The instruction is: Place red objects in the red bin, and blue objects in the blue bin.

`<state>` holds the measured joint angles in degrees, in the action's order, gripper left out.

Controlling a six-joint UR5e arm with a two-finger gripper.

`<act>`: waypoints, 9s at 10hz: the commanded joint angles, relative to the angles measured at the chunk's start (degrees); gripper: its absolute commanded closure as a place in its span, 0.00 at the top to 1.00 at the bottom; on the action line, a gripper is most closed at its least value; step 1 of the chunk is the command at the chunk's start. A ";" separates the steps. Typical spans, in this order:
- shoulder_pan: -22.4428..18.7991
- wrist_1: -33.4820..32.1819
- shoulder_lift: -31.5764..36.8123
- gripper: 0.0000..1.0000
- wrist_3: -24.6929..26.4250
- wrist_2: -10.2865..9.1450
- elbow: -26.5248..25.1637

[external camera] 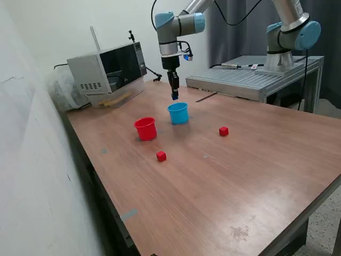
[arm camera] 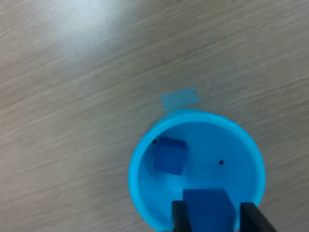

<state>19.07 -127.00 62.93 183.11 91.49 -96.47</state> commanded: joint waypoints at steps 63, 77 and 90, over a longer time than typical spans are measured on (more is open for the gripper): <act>-22.94 -8.35 -8.08 1.00 -3.46 -2.10 -4.43; -22.94 -6.87 -4.26 0.00 -3.55 -1.84 -3.55; -9.32 -2.20 -7.01 0.00 -3.63 0.61 17.88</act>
<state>7.80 -129.18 60.03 179.47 91.42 -82.53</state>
